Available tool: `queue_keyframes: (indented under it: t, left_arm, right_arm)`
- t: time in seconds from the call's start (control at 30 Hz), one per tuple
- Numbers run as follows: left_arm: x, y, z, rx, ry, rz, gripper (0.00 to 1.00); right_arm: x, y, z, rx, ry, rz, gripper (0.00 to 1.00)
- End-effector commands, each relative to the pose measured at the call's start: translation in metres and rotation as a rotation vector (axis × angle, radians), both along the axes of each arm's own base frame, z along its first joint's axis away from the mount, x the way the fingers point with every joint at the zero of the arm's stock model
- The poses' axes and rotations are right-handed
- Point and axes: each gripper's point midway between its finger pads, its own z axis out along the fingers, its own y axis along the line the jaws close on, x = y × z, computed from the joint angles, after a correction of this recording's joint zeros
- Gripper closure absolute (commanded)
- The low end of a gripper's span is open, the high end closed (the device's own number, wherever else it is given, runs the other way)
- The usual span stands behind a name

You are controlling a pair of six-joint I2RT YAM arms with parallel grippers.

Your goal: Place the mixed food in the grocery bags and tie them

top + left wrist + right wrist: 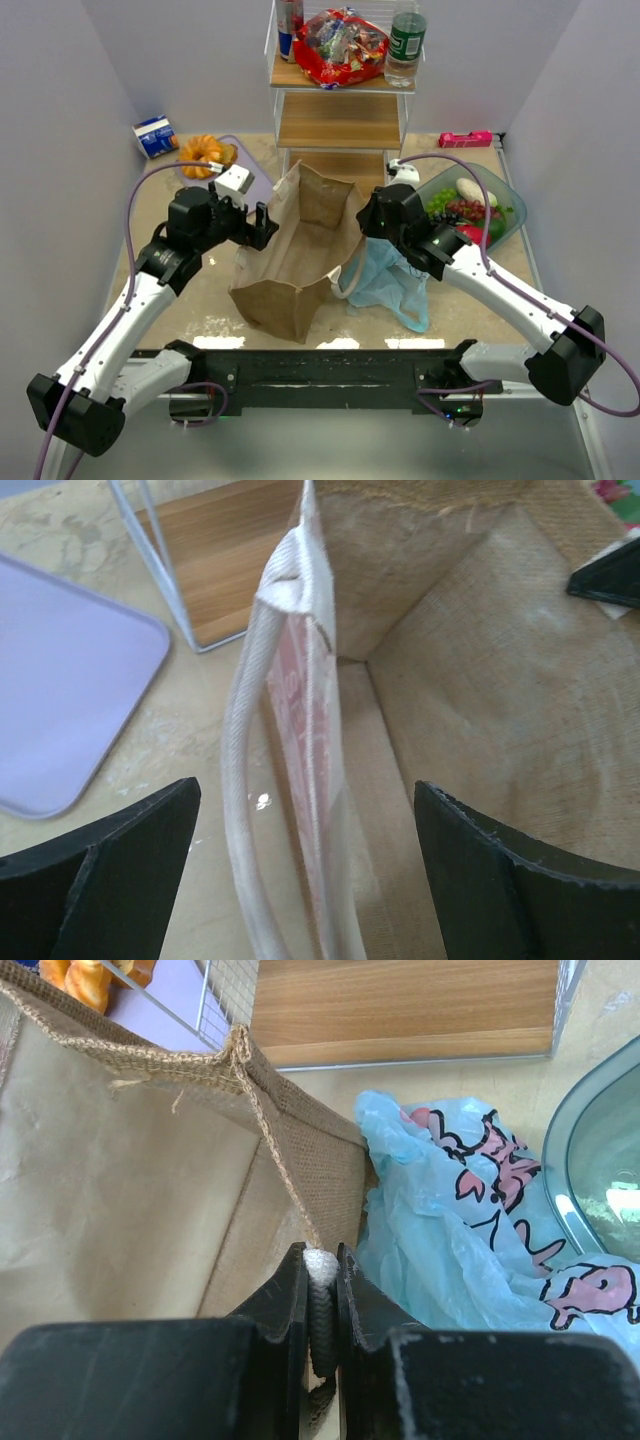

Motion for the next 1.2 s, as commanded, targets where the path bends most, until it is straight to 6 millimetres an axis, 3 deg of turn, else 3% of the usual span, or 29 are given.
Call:
queue_keyframes:
  t: [0.0,0.03,0.1,0.13,0.2,0.23,0.33,0.47,0.5,0.57,0.67,0.7,0.77,0.8,0.9,0.93,1.0,1.03,1.07,1.1,1.17]
  left_arm:
    - [0.003,-0.019,0.01,-0.053,-0.028,-0.103,0.09]
    - [0.006,-0.022,-0.005,-0.021,0.016,-0.122,0.15]
    - [0.007,-0.028,-0.015,-0.002,0.056,-0.165,0.25]
    - [0.011,-0.029,-0.026,0.017,0.091,-0.168,0.44]
    - [0.016,-0.028,-0.026,0.029,0.099,-0.152,0.63]
    - [0.019,-0.026,-0.026,0.036,0.096,-0.137,0.81]
    - [0.033,-0.003,-0.012,0.082,0.03,0.007,1.0]
    - [0.045,0.045,0.003,0.19,-0.025,0.257,1.0]
    - [0.045,0.049,0.005,0.196,-0.033,0.278,1.0]
    - [0.043,0.051,0.006,0.194,-0.04,0.287,1.0]
    - [0.043,0.038,0.002,0.16,-0.027,0.227,1.0]
    - [0.042,0.028,0.0,0.138,-0.024,0.18,1.0]
    - [0.04,0.02,-0.012,0.127,0.0,0.136,1.0]
    - [0.04,0.018,-0.015,0.123,0.002,0.126,1.0]
    - [0.036,0.014,-0.028,0.118,0.024,0.099,1.0]
    - [0.034,0.013,-0.03,0.111,0.028,0.096,1.0]
    - [0.032,0.009,-0.027,0.088,0.015,0.078,1.0]
    - [0.03,0.009,-0.027,0.078,0.009,0.072,1.0]
    - [0.029,0.008,-0.026,0.075,0.005,0.068,1.0]
    - [0.029,0.008,-0.023,0.07,-0.007,0.07,1.0]
    - [0.027,0.011,-0.021,0.068,-0.025,0.078,1.0]
  right_arm:
    - [-0.004,-0.014,0.003,-0.04,-0.018,-0.01,1.0]
    - [-0.004,-0.013,0.007,-0.034,-0.026,-0.006,1.0]
    - [-0.007,-0.013,0.014,-0.028,-0.034,0.006,1.0]
    - [-0.009,-0.014,0.021,-0.028,-0.037,0.015,1.0]
    - [-0.013,-0.015,0.032,-0.029,-0.051,0.03,1.0]
    - [-0.015,-0.019,0.036,-0.038,-0.051,0.031,1.0]
    - [-0.019,-0.035,0.039,-0.09,-0.051,-0.007,1.0]
    - [-0.019,-0.059,0.028,-0.191,-0.018,-0.096,1.0]
    - [-0.017,-0.062,0.024,-0.21,-0.008,-0.113,1.0]
    - [-0.017,-0.063,0.02,-0.218,0.004,-0.115,1.0]
    - [-0.015,-0.051,0.027,-0.194,-0.009,-0.067,1.0]
    - [-0.014,-0.048,0.032,-0.197,-0.023,-0.038,0.87]
    - [-0.015,-0.039,0.057,-0.158,-0.063,0.007,0.6]
    - [-0.015,-0.039,0.067,-0.159,-0.088,0.022,0.34]
    - [-0.017,-0.052,0.123,-0.134,-0.209,-0.012,0.01]
    - [-0.016,-0.058,0.151,-0.114,-0.267,-0.033,0.01]
    - [-0.013,-0.07,0.18,-0.144,-0.346,-0.077,0.01]
    - [-0.012,-0.074,0.21,-0.116,-0.408,-0.097,0.01]
    - [-0.002,-0.072,0.216,-0.134,-0.419,-0.105,0.01]
    - [-0.001,-0.076,0.246,-0.11,-0.476,-0.115,0.01]
    - [0.012,-0.078,0.267,-0.099,-0.517,-0.116,0.01]
